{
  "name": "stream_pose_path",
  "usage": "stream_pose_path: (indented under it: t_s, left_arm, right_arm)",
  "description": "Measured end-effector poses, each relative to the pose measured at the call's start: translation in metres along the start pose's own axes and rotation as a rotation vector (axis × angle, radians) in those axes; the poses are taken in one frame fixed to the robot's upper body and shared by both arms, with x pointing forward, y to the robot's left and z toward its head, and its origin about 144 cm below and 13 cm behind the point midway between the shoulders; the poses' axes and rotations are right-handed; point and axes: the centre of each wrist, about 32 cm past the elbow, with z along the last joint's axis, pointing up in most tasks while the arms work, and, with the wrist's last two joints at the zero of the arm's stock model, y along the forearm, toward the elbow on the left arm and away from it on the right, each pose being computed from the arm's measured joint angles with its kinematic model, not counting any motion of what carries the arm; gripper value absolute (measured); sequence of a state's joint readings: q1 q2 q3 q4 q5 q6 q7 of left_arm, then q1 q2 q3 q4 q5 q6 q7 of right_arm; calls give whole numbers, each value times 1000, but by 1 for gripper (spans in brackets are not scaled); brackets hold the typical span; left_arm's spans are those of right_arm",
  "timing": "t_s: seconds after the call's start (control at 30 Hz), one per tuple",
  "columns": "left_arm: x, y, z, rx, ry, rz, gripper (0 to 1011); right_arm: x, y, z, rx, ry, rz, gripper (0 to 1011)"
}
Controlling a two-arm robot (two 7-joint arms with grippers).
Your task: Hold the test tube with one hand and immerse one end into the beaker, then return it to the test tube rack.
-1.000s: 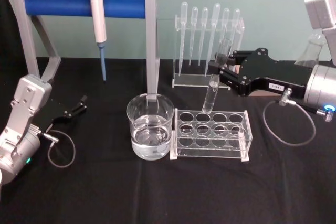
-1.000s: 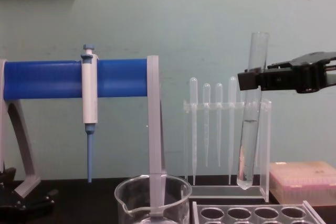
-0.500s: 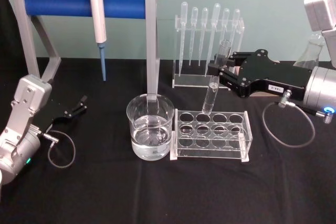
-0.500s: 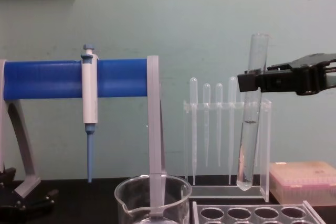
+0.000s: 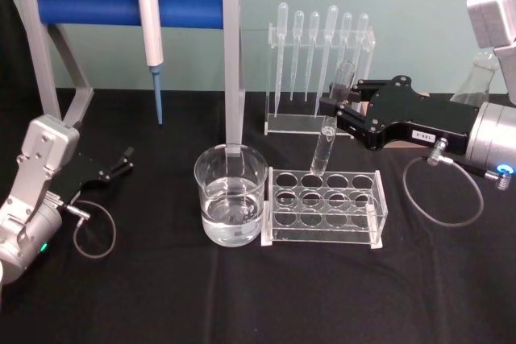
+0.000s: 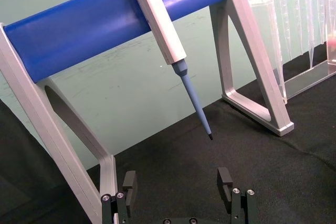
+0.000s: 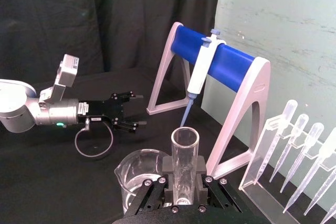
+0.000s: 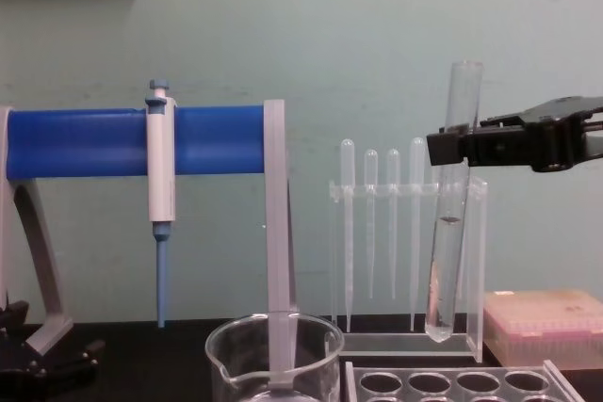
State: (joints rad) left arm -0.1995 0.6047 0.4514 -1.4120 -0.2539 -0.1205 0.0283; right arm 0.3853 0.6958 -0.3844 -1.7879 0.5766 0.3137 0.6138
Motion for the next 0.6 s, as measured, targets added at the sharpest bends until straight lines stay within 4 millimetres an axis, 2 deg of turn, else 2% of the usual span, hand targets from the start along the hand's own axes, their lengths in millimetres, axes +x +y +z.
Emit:
stream_pose_path:
  t_s: [0.6]
  left_arm:
    - [0,0,0,0,0,0,1000]
  right_arm:
    - [0,0,0,0,-1,-1,241]
